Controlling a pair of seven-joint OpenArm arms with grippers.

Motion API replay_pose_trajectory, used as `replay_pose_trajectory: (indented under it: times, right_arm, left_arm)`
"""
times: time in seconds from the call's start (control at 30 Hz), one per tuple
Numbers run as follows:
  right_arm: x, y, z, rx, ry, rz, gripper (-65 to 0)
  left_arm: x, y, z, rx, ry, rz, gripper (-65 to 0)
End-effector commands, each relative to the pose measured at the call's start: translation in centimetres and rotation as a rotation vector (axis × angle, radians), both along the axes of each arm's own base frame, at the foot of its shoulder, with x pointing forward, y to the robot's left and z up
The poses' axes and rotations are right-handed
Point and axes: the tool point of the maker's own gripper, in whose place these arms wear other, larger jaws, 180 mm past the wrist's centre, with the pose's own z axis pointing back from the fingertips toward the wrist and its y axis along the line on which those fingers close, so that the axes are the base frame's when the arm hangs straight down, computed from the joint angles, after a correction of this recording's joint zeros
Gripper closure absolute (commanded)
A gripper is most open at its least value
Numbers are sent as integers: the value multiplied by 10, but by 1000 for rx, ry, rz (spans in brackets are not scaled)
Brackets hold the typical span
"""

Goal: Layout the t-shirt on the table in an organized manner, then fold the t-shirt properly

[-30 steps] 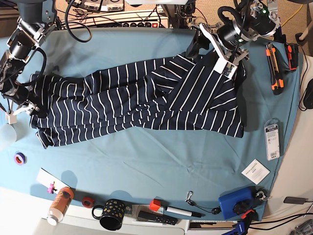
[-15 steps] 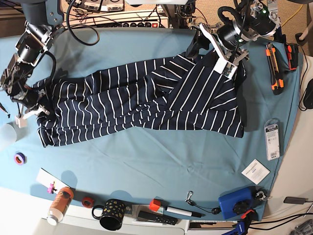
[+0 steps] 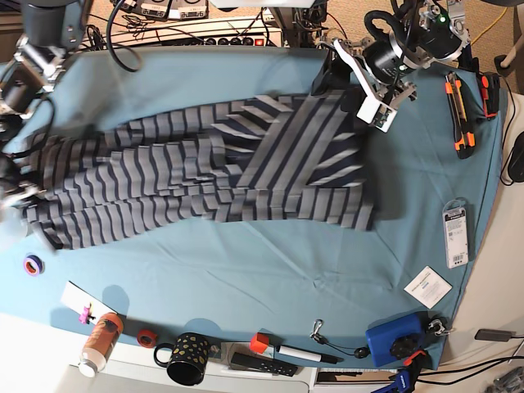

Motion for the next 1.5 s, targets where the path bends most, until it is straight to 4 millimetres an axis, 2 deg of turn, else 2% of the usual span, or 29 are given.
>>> replay_pose_trajectory:
  times: [0.0,0.13,0.3,0.43,0.5,0.57,0.8,0.93,1.0,1.1,1.23,1.47]
  right_arm:
    - [7,-13,27,-35,-62,-6,0]
    - [5,-19,36,-31,-71,-10,0]
    - [7,-5,44,-52,-45,33,0]
    - [17,20,76,-155,-93,101,0]
    - [20,40,92,-209,-131,146,0]
    - [18,63,99,-250,-157,191,0]
    - [-1,153,77,-366,-119,411,0]
    - [-15,204,87,-430,-164,527,0]
    - [-27,221,86,-473,-158,575,0]
    - [-41,236,71,-487,-113,634,0]
    - [-49,251,50,-509,-57,701,0]
    - [-46,306,43,-442,-148,815,0]
  left_arm:
    - [3,-3,10,-28,-39,1,-352]
    - [4,-3,11,-31,-43,4,-352]
    - [2,-1,7,-8,-31,2,-352]
    - [3,6,5,13,-28,17,-352]
    - [5,13,4,29,-23,37,-351]
    - [9,28,2,43,-8,106,-351]
    - [16,91,5,126,-22,282,-351]
    - [17,118,10,149,-36,358,-351]
    - [16,132,12,173,-42,395,-351]
    - [15,150,15,203,-50,444,-351]
    - [15,157,18,215,-62,450,-351]
    - [16,153,21,192,-73,440,-351]
